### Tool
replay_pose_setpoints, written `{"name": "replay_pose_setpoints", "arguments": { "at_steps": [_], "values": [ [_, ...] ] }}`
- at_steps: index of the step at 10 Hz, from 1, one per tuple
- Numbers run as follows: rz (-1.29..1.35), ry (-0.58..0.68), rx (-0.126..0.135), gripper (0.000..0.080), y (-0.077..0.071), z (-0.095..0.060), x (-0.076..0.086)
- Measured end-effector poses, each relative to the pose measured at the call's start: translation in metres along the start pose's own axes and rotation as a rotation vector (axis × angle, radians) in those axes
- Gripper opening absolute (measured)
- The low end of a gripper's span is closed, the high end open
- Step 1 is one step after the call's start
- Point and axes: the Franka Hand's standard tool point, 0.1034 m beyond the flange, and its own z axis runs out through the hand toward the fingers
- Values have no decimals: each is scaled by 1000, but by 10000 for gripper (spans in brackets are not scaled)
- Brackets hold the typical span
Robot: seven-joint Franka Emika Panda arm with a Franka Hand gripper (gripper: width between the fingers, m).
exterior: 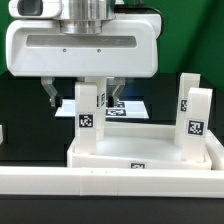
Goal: Assemble desk
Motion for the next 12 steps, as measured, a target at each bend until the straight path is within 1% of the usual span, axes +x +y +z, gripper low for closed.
{"name": "replay_pose_setpoints", "arguments": {
  "at_steps": [1, 3, 4, 9, 10, 12],
  "values": [
    [-13, 0, -1, 649, 0, 0, 0],
    [-11, 0, -1, 387, 1, 0, 0],
    [-11, 0, -1, 286, 1, 0, 0],
    [57, 1, 3, 288, 1, 0, 0],
    [193, 3, 10, 288, 3, 0, 0],
    [326, 0, 11, 288, 4, 0, -2]
  ]
}}
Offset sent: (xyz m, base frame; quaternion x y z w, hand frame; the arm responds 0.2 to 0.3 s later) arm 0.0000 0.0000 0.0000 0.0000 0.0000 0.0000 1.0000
